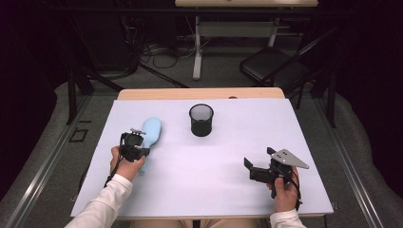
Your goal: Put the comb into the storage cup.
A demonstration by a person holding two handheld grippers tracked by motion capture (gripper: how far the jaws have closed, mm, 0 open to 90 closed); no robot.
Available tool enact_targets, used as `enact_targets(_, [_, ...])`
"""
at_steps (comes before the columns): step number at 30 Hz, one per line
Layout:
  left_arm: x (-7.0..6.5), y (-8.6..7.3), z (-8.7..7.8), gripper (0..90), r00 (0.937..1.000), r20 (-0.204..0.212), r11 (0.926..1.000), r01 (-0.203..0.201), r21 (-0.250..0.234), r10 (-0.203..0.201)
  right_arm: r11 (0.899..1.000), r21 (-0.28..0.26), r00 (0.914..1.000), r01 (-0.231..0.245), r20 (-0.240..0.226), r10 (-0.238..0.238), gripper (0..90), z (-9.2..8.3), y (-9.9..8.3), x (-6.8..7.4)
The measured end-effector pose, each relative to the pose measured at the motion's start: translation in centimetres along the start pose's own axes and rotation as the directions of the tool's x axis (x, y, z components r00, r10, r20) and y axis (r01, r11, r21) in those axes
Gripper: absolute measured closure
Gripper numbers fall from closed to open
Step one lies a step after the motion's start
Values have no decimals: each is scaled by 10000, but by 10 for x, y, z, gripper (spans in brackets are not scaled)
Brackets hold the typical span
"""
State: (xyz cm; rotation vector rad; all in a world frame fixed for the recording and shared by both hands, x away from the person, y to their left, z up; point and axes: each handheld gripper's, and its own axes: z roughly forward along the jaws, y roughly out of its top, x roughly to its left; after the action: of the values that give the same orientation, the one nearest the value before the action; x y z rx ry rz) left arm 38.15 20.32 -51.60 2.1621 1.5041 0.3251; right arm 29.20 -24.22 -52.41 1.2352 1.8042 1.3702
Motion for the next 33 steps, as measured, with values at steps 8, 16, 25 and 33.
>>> enact_targets(8, [-6,-5,2,900,9999,42,9995,-168,260,167,10000,-29,10000,-23,12,23,21,-1,0,0])
enact_targets(16, [-5,-10,4,900,9994,-196,9983,-267,522,278,10000,-40,10000,23,38,-23,21,-1,0,0])
enact_targets(25, [8,-13,-1,900,9995,-327,9990,38,448,-23,10000,-18,10000,40,26,-40,21,-2,1,0])
enact_targets(33, [17,-14,-3,900,9987,-435,9991,266,315,-252,10000,-34,10000,-14,48,14,21,-2,1,0])
